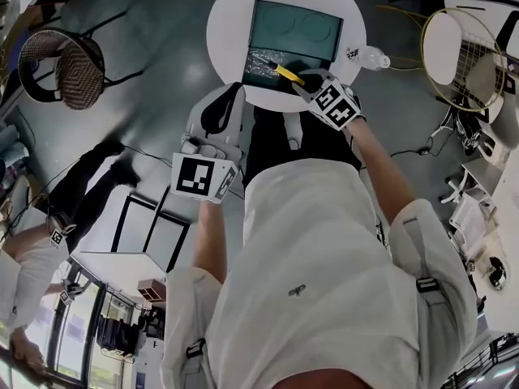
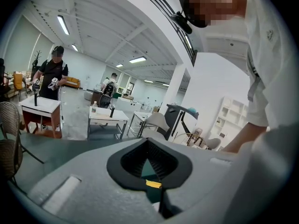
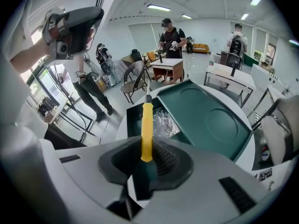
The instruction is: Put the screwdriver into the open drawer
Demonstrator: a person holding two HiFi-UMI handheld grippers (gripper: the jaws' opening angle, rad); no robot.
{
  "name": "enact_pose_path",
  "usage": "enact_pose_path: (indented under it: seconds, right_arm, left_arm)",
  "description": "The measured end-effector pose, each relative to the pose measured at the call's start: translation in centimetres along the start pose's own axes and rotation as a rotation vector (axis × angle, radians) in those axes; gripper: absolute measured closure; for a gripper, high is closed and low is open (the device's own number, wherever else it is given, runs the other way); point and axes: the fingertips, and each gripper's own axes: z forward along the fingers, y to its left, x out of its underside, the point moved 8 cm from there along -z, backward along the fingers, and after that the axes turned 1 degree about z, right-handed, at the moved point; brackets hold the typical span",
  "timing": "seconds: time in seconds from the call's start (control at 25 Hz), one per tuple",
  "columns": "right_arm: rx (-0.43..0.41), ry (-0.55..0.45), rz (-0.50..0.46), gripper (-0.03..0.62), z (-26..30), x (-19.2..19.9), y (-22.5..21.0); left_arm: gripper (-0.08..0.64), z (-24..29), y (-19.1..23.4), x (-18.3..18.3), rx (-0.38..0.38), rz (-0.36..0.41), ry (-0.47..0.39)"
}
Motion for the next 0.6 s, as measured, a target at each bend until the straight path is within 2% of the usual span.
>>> enact_pose_path:
  seconds: [0.2, 0.6]
  right_arm:
    - [0.016, 0.087, -0.053, 0.517, 1.4, 0.2, -0.4]
    - [0.071, 0.226, -0.094, 0.516, 4.0, 0.7, -1.8]
  left_arm:
    - [0.551, -0.4, 0.2, 0.3, -0.013, -0.005, 0.006]
    - [0.551, -0.4, -0.5, 0.7, -0.011, -0.032, -0.001]
